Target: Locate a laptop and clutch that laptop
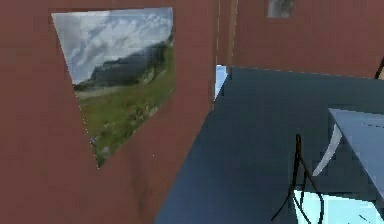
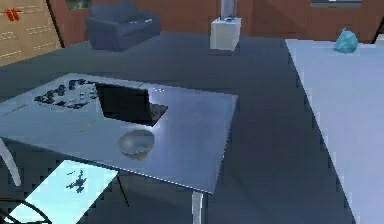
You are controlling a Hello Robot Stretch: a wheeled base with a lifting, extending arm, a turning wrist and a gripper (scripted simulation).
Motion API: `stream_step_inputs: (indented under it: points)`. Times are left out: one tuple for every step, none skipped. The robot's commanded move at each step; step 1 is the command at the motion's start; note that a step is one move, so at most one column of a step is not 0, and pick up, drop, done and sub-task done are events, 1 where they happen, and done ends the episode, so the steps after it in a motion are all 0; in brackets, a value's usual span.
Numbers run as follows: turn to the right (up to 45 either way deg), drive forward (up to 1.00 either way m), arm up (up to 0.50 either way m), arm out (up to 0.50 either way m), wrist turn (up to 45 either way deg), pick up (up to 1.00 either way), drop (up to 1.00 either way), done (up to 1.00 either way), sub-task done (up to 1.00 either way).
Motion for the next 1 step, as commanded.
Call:
stream_step_inputs:
  points:
    - [21.0, 0.00, 0.00, 0.00, 0.0, 0.00, 0.00, 0.00, 0.00]
